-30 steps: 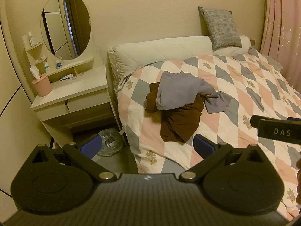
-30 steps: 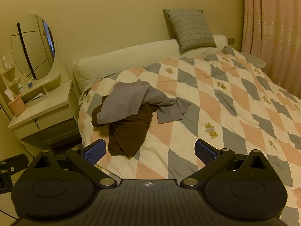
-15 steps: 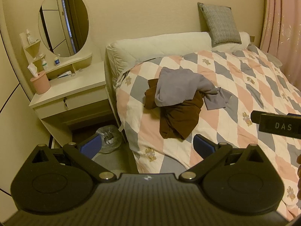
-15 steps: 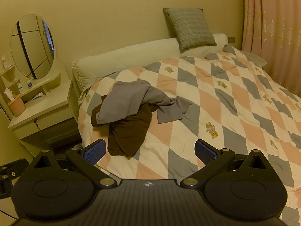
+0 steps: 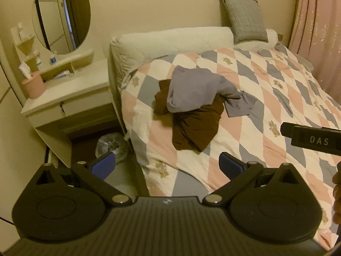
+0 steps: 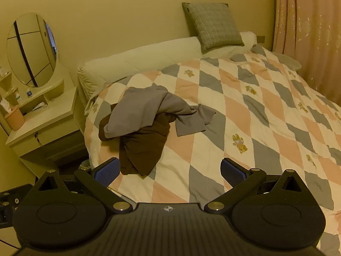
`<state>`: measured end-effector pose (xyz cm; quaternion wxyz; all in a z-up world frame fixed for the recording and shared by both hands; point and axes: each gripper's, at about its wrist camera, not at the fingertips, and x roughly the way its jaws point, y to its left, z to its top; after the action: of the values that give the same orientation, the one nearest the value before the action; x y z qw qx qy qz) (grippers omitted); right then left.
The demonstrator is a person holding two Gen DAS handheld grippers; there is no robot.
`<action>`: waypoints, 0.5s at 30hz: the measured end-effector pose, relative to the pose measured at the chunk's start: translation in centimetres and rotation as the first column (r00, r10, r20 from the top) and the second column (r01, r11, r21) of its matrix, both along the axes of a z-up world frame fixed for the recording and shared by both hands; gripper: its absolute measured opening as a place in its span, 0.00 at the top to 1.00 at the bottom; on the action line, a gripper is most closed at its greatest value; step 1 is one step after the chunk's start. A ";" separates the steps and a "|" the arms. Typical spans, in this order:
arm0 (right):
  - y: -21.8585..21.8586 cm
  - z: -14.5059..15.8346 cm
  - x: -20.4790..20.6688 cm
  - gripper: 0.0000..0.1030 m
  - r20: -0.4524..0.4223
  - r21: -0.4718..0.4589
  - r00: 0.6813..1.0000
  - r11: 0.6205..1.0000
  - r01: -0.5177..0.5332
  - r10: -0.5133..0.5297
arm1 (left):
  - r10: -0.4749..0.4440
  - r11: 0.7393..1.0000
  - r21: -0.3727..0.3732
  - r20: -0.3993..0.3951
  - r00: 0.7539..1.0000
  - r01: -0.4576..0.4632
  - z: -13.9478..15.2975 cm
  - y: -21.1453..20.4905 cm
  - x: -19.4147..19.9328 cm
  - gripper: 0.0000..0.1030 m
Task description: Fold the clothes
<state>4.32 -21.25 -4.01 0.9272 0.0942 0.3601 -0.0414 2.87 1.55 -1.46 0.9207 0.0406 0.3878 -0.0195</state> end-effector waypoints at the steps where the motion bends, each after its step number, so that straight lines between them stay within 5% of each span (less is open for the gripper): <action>1: -0.1 -0.2 0.2 0.00 -0.005 0.001 1.000 1.000 0.005 -0.005 | -0.002 1.000 -0.005 -0.009 1.000 0.002 -0.3 0.0 0.3 0.01; 15: -2.6 -2.9 5.0 0.00 -0.070 0.009 0.989 0.991 0.131 -0.130 | -0.098 0.995 0.002 -0.047 0.994 0.098 -3.0 -0.2 9.1 0.01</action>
<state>9.36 -23.83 -6.89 0.9088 0.1225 0.3854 -0.1030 11.93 1.39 -4.45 0.9091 0.0610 0.4070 -0.0650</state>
